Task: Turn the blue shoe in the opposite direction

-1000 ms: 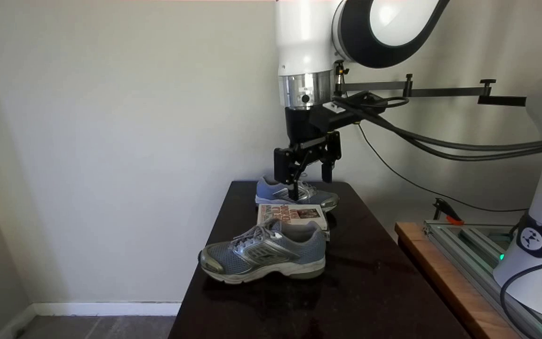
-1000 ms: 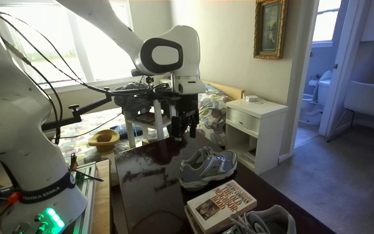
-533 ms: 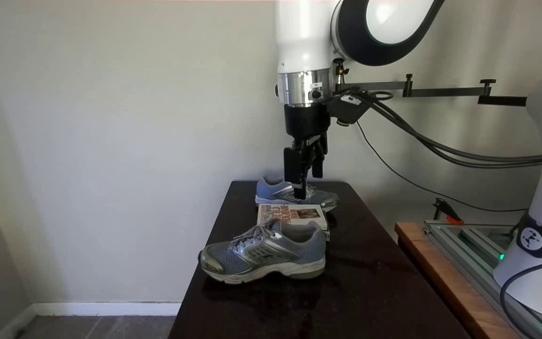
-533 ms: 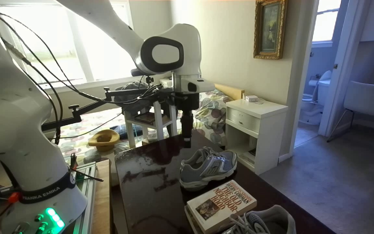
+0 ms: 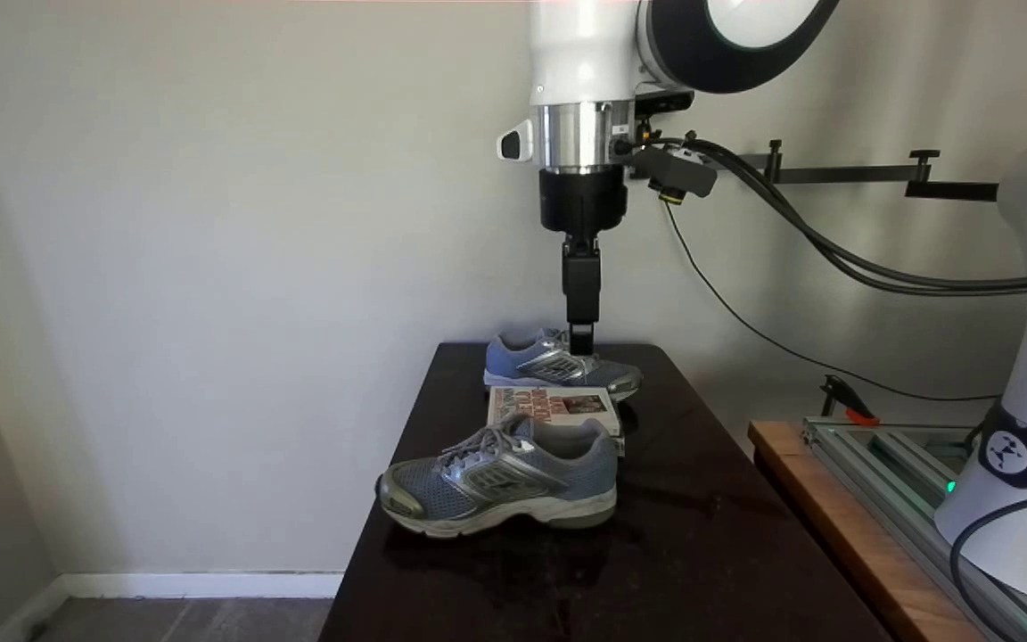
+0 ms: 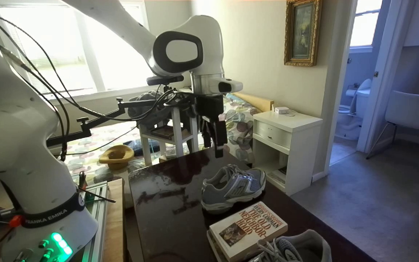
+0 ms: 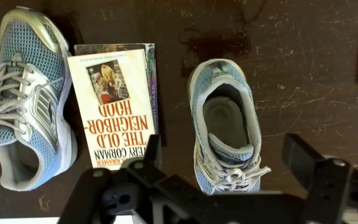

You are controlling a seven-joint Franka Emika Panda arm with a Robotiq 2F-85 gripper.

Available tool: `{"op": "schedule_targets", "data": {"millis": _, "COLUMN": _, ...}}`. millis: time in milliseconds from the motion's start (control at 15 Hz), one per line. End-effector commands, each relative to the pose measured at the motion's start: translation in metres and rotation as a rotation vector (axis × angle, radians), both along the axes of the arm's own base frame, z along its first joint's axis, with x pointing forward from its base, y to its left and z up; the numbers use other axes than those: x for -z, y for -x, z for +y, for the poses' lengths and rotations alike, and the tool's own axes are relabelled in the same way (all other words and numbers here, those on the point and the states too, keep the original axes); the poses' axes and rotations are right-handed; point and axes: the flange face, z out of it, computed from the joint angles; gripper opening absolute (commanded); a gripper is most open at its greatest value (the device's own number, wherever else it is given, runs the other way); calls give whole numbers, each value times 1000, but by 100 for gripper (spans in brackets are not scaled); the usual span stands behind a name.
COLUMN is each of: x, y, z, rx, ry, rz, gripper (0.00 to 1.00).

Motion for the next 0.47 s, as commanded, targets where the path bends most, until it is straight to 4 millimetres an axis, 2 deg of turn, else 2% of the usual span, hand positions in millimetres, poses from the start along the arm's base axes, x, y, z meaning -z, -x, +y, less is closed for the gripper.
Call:
{"op": "schedule_targets", "data": {"millis": 0, "x": -14, "y": 7, "z": -3, "rx": -79, "ry": 1, "rz": -12, "gripper": 100}}
{"op": "schedule_targets", "data": {"millis": 67, "x": -5, "y": 0, "z": -1, "rx": -46, "ry": -1, "rz": -5, "gripper": 100}}
{"op": "schedule_targets", "data": {"millis": 400, "x": -5, "y": 0, "z": -1, "rx": -48, "ry": -1, "rz": -3, "gripper": 100}}
